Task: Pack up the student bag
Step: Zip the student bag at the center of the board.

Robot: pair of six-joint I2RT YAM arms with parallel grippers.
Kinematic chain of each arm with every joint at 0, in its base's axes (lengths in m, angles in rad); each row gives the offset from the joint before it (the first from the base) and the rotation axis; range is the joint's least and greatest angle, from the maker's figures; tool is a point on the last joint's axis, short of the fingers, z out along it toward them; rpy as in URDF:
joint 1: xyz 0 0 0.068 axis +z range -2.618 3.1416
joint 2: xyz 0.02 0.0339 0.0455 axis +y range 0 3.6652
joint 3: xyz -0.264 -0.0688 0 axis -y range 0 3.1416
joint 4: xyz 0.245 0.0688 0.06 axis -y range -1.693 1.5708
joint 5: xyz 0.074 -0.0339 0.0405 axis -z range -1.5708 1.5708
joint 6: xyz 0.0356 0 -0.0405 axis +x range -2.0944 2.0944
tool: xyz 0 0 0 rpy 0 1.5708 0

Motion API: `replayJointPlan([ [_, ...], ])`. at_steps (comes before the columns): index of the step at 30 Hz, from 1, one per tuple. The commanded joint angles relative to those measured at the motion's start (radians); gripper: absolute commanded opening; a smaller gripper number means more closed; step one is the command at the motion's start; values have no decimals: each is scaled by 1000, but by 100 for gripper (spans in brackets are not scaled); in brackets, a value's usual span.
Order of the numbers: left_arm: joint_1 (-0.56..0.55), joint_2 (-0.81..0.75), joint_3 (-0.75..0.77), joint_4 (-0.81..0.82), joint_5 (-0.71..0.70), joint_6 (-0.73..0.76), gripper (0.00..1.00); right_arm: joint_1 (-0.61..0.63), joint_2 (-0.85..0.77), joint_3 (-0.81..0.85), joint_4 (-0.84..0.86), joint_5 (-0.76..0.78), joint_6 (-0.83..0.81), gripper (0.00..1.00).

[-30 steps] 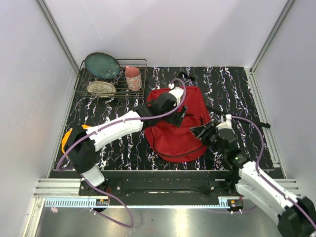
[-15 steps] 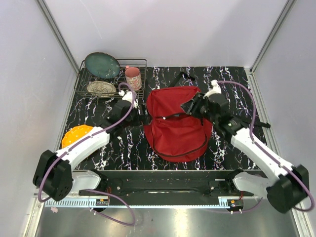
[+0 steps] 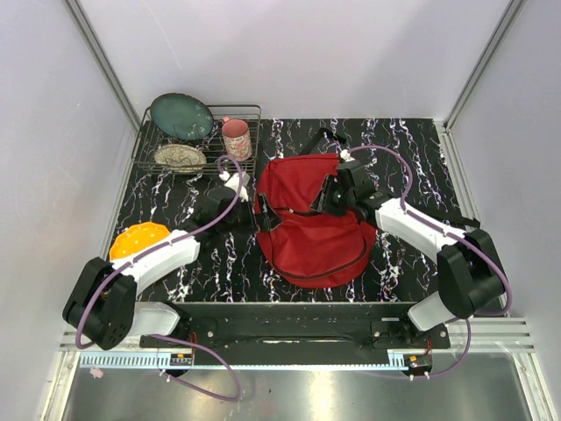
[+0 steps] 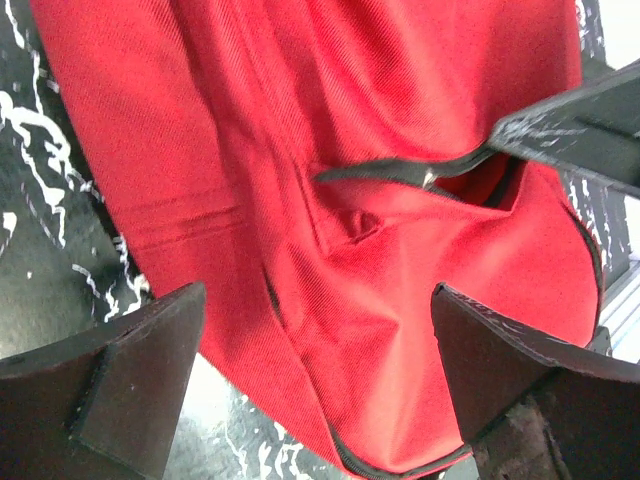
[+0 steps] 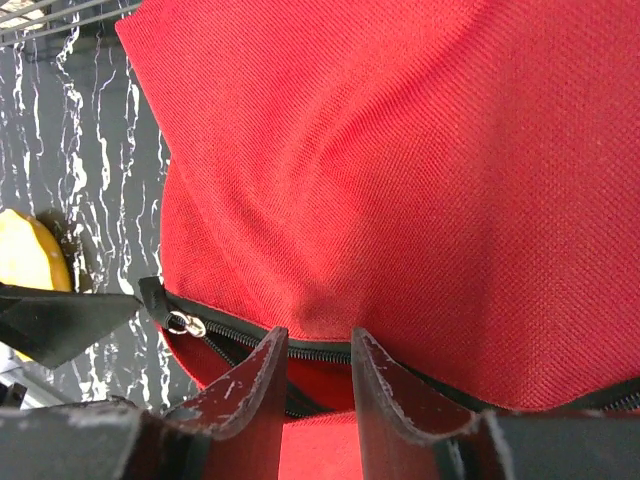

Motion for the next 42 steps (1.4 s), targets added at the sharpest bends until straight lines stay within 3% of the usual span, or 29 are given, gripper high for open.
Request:
replayJointPlan([
  [1, 2, -59, -60, 76, 2, -27, 99, 20, -46, 18, -17, 34, -108, 39],
  [7, 4, -119, -107, 60, -52, -34, 99, 68, -65, 118, 4, -1, -227, 45],
  [21, 7, -222, -170, -36, -125, -5, 99, 246, 202, 393, -154, 34, -491, 50],
  [35, 15, -245, -175, -68, -139, 5, 99, 269, 328, 459, -183, 175, -603, 51],
  [39, 15, -236, -170, -63, -131, 4, 99, 270, 353, 473, -171, 218, -585, 48],
  [42, 16, -227, -166, -66, -127, 7, 99, 270, 365, 476, -163, 225, -574, 35],
])
